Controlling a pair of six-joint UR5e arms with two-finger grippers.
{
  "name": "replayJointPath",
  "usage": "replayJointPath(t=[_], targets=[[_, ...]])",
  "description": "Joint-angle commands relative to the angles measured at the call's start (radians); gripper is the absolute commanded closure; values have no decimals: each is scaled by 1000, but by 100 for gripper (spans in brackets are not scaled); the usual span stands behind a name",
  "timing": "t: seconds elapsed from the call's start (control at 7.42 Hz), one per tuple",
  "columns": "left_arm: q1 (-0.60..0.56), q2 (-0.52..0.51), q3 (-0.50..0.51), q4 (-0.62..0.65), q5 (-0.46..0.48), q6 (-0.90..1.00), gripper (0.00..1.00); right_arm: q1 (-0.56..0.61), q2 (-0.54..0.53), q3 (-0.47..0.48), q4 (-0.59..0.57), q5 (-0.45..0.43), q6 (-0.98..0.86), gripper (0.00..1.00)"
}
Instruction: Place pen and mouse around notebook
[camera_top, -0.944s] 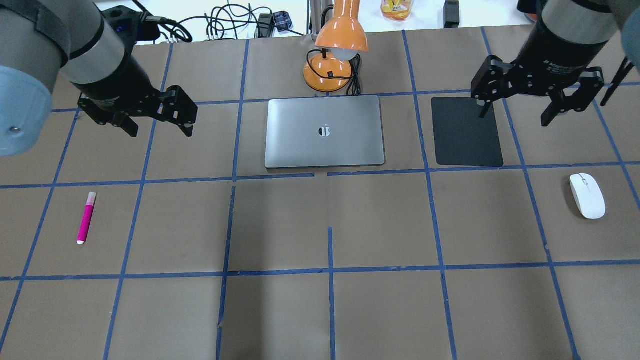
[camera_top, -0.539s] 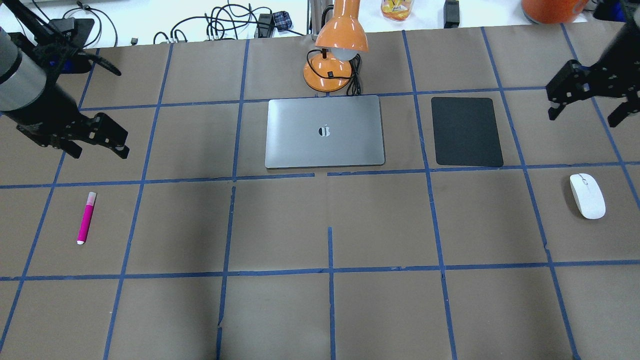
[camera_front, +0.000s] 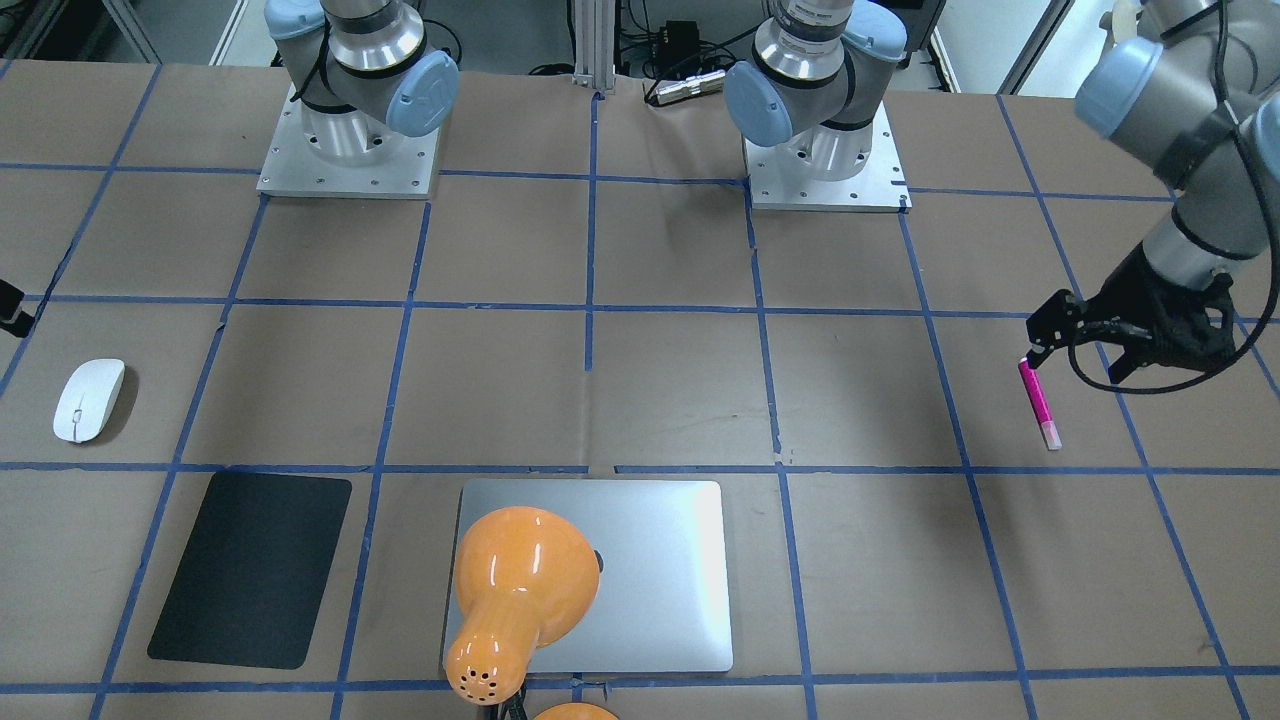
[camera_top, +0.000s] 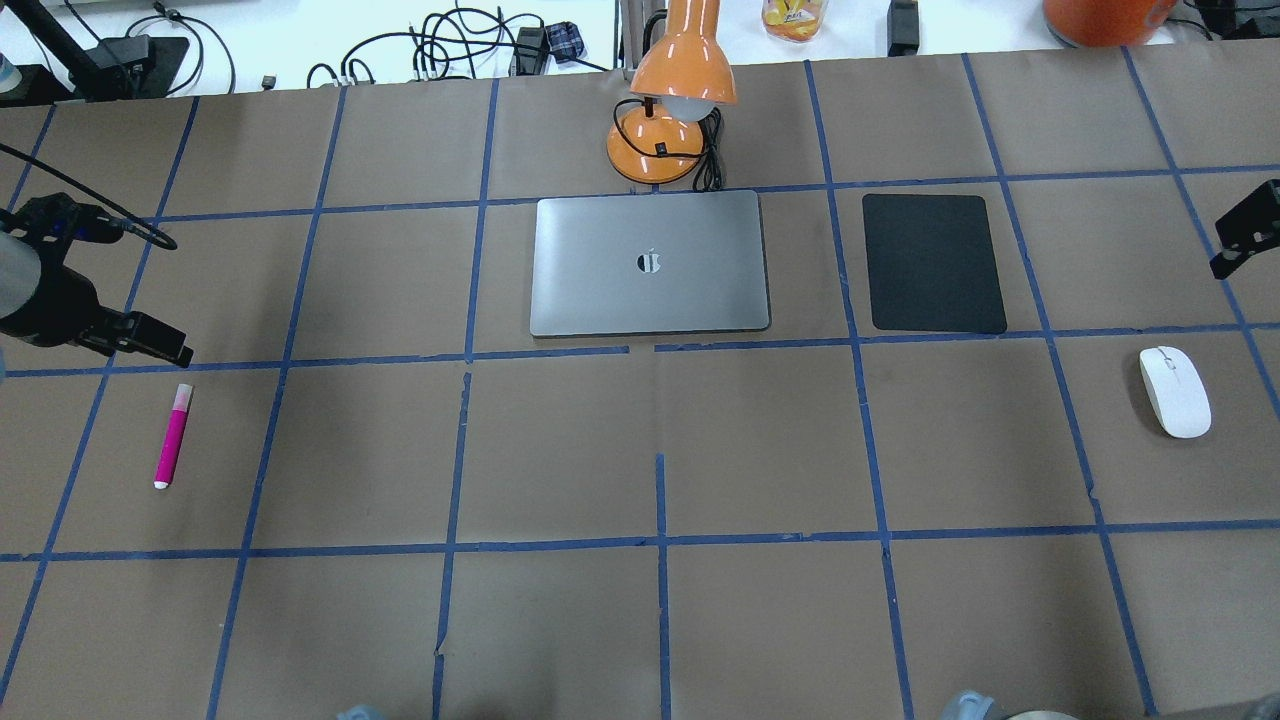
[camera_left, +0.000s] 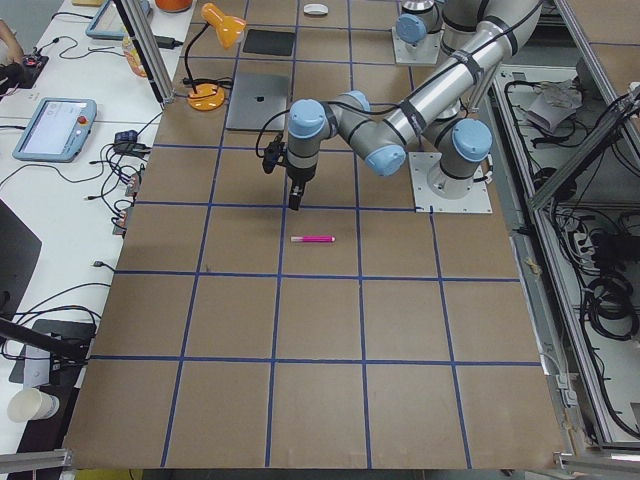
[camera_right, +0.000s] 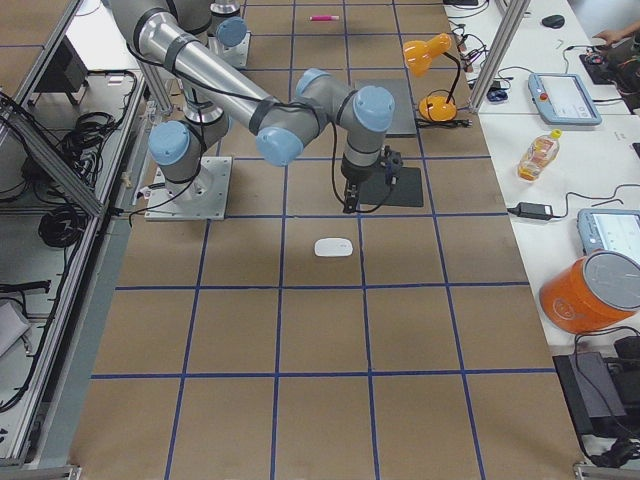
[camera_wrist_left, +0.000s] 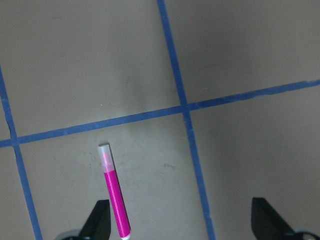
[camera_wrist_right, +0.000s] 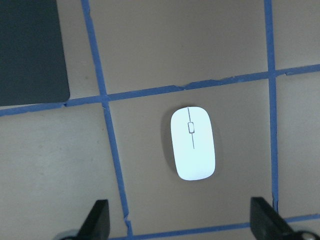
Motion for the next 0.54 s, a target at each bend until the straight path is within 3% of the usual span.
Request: replayJointPath(t=[0.0,0.27,0.4], targets=[[21,-119,-57,152,77,-21,0,-20,51,89,-192,-39,-27,0],[76,-182,-57,174,74,-35,0,-20,61,172,-299,-34,-57,0],[81,-192,-58,177,74,-71,21,-20,74,206,-380,-27,-117,0]])
